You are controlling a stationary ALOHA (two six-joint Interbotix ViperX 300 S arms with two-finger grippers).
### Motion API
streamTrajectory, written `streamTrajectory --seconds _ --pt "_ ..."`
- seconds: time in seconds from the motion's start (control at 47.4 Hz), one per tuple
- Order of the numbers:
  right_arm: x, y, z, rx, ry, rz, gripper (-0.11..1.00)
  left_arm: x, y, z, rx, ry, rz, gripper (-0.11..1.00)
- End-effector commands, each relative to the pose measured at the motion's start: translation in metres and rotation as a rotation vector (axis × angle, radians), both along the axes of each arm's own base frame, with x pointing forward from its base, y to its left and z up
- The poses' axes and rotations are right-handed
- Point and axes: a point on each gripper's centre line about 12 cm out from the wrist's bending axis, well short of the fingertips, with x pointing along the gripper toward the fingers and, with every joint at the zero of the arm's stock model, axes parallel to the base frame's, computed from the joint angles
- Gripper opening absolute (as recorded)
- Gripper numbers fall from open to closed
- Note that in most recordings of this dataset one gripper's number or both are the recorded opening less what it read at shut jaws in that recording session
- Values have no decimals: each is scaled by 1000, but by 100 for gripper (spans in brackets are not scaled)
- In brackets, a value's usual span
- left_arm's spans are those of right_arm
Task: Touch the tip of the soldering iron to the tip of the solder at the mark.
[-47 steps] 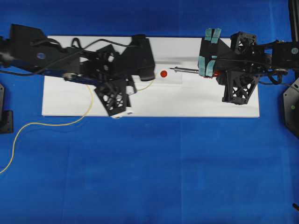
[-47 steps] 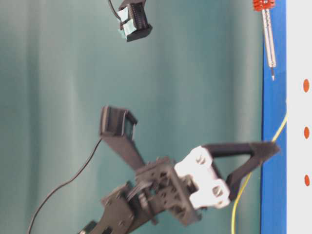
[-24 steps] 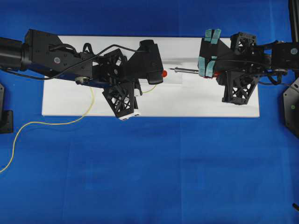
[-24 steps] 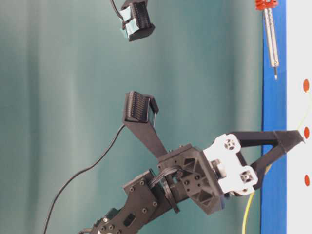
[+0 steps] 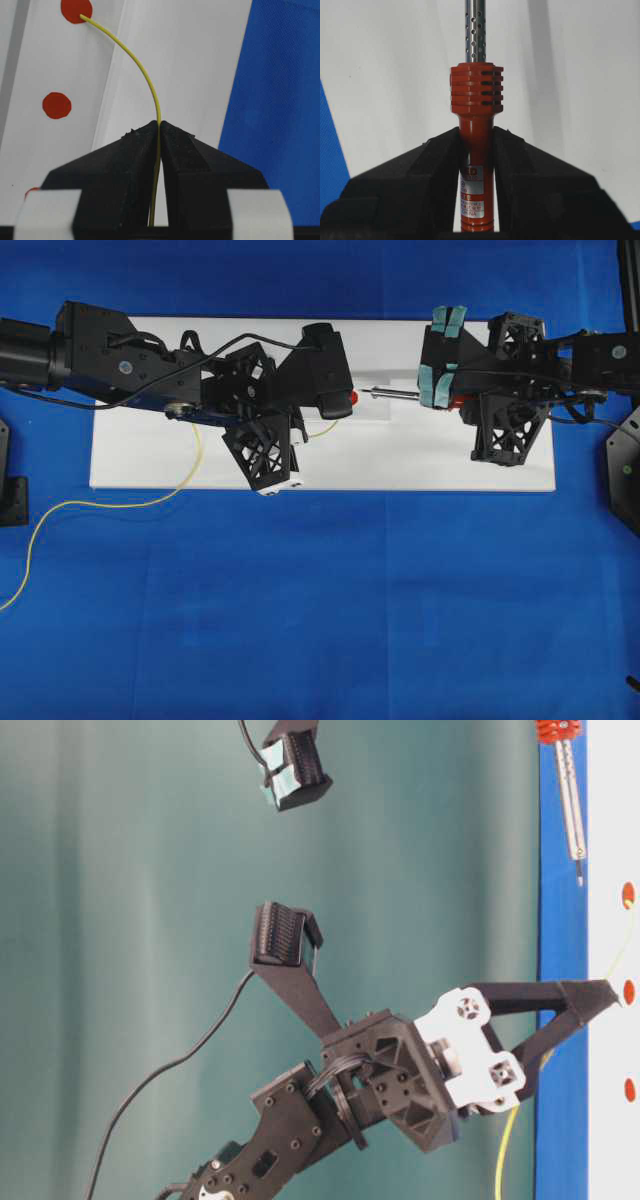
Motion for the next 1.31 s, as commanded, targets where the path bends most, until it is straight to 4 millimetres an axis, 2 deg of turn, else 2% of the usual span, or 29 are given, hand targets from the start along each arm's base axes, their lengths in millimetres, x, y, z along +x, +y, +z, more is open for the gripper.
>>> streamTrajectory --seconds 0.0,0.57,1.287 --pt "4 -1 4 -5 -21 3 6 5 2 15 3 -41 3 2" --pt "16 -2 -12 4 18 5 6 5 2 14 4 -40 3 2" --pt "17 -2 -14 6 23 4 6 7 5 10 4 -34 7 2"
